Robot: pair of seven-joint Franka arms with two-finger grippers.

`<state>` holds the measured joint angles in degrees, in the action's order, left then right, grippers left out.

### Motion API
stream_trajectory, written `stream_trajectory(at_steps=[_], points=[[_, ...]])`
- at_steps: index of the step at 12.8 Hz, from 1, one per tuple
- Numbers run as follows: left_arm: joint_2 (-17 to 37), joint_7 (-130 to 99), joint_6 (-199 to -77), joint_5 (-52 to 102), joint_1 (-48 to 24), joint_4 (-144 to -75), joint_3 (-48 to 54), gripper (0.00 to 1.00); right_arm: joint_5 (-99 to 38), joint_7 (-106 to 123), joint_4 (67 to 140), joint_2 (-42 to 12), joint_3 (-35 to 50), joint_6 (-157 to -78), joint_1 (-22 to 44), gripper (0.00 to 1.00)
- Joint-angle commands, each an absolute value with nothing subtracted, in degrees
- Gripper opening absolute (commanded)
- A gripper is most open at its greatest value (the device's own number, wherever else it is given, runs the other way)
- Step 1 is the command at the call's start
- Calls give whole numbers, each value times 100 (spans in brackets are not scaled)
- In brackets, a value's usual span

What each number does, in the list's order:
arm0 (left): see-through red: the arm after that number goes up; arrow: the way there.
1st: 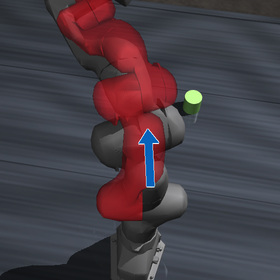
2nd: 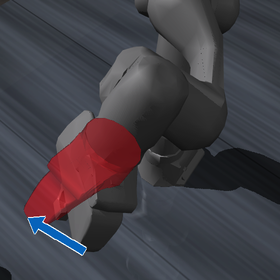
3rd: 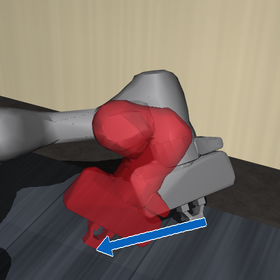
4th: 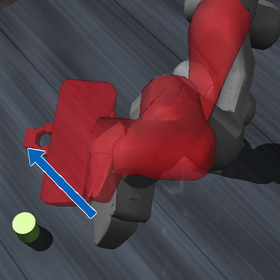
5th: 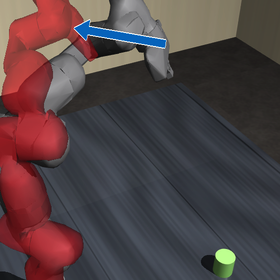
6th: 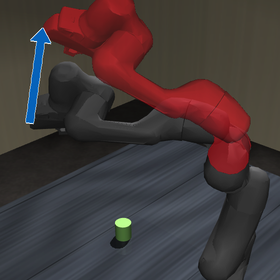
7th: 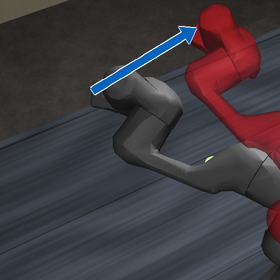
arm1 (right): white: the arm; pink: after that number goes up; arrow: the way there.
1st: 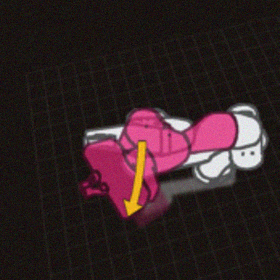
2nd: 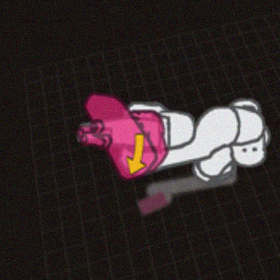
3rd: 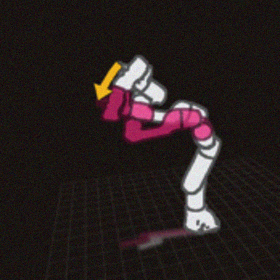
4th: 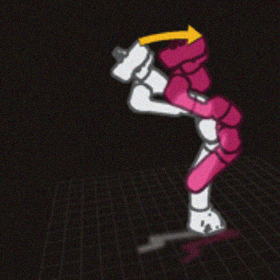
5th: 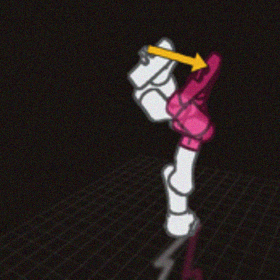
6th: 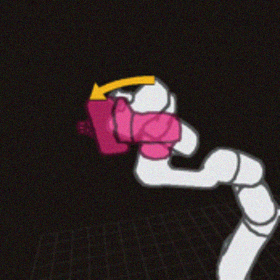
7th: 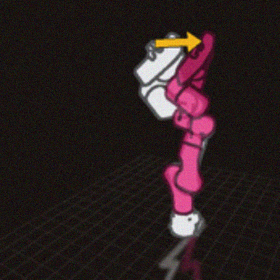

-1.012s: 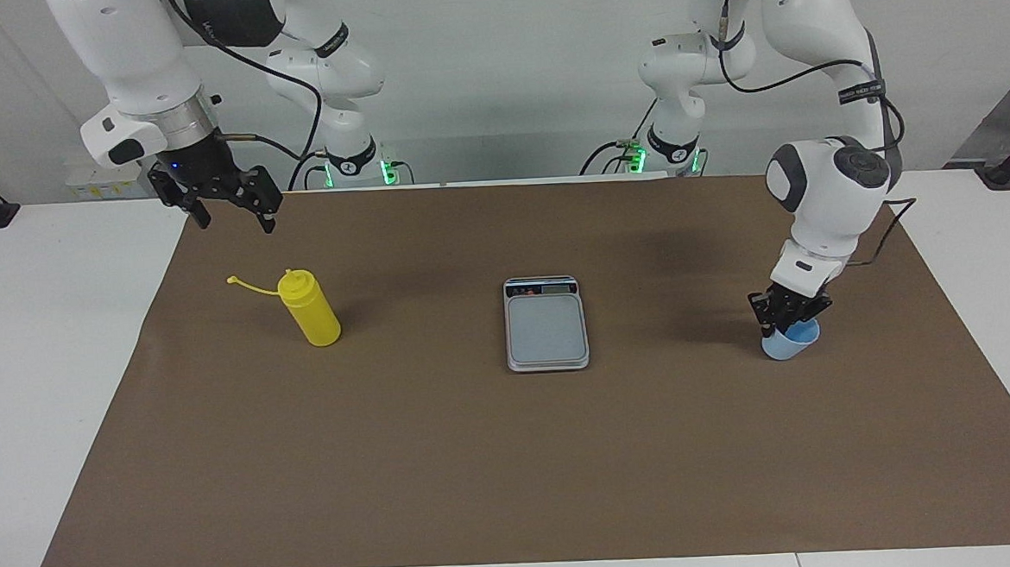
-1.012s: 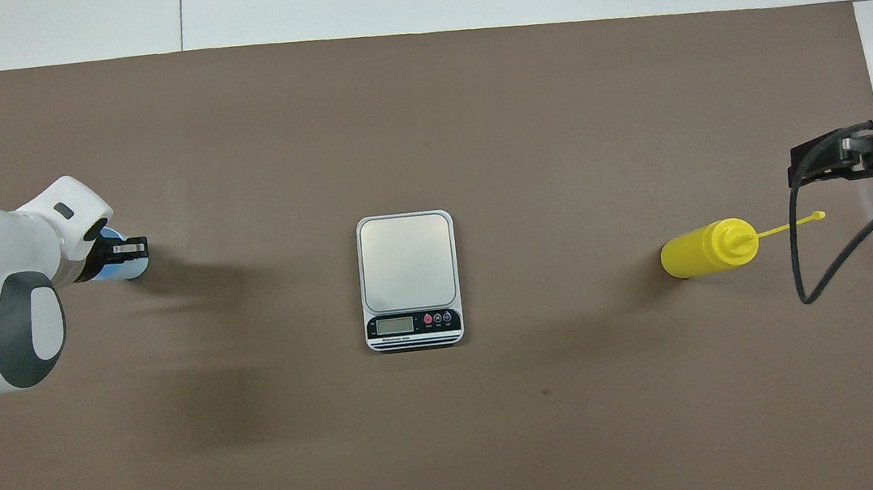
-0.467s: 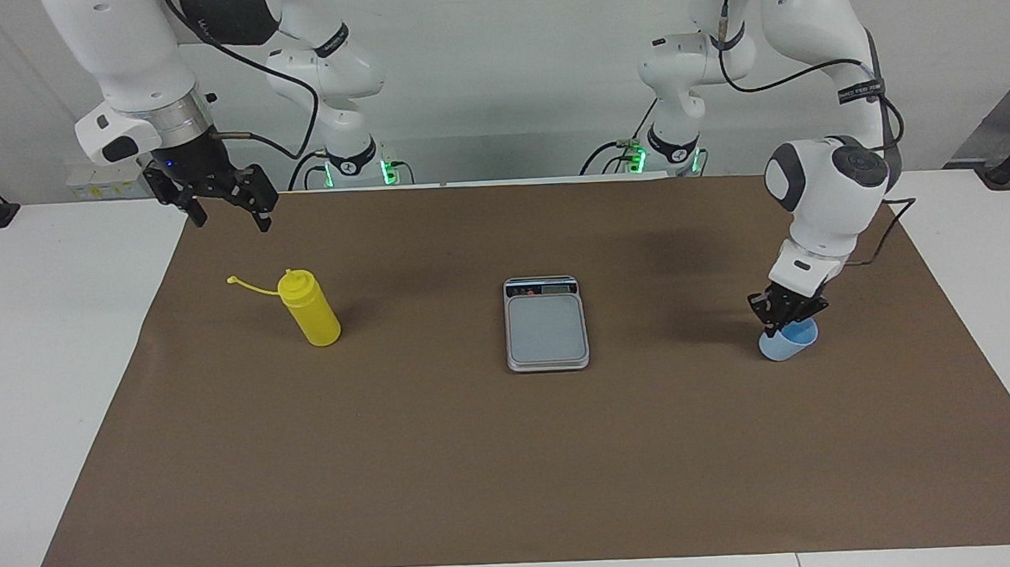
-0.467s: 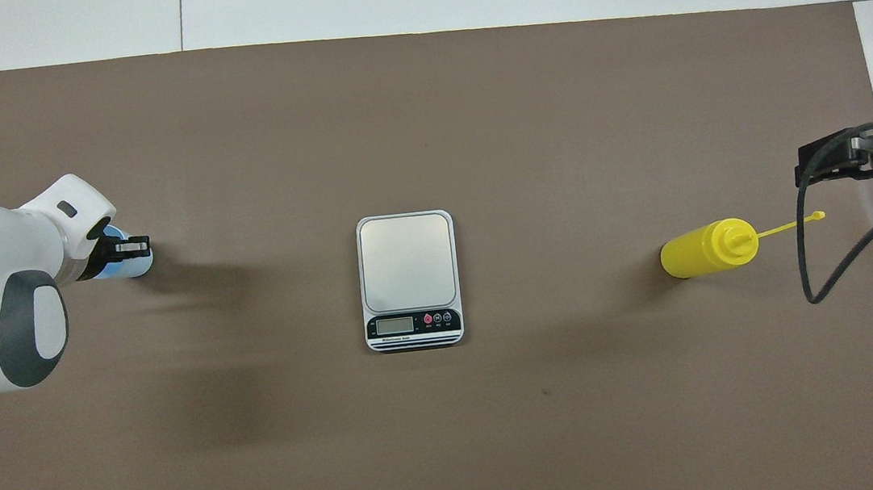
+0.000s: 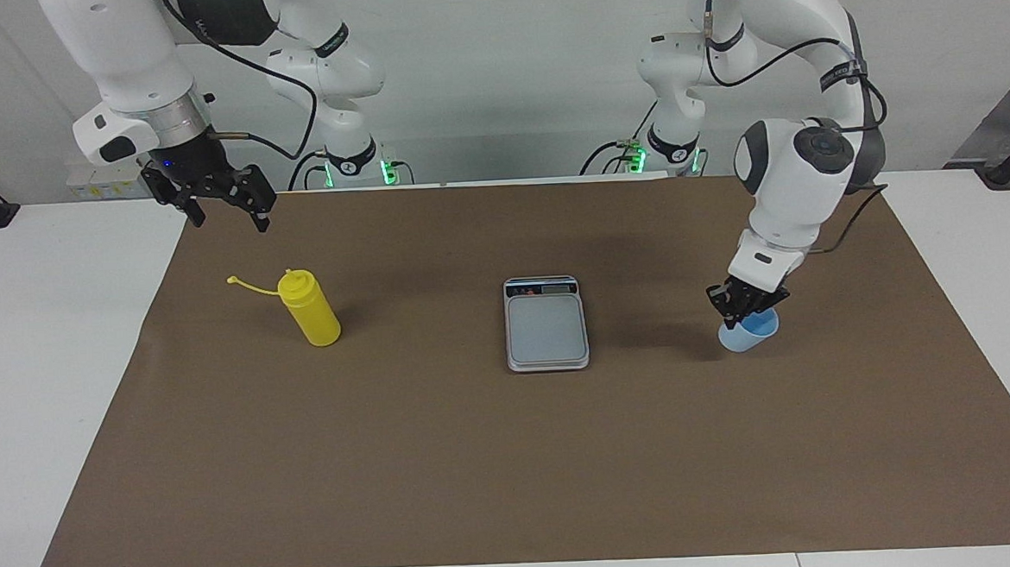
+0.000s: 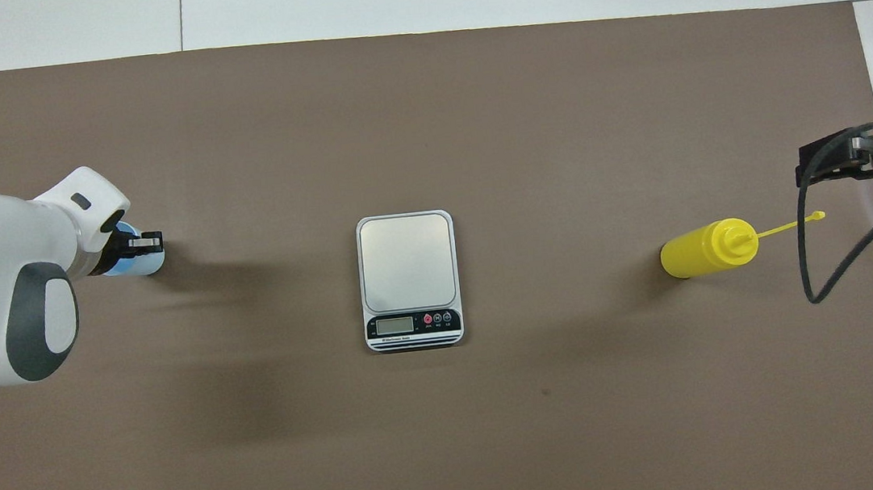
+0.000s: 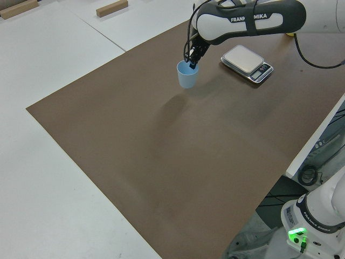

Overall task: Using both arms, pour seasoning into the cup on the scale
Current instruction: 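Carry the blue cup with the left gripper onto the scale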

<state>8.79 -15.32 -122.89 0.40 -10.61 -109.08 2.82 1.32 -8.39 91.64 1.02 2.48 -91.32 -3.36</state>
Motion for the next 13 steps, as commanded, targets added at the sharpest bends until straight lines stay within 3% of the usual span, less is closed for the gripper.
stream_trajectory(at_steps=[1,7,13], points=[[949,-2693,-11752,-244,-1729,-10539,193,0,62,-861,9316,237,272,-9132,-387,100],[940,-5393,-11338,-378,-3083,-10310,220,0,62,-870,9316,237,272,-9123,-387,100],[1028,-6170,-11908,-352,-3647,-10151,229,0,62,-870,9316,237,237,-9123,-378,100]])
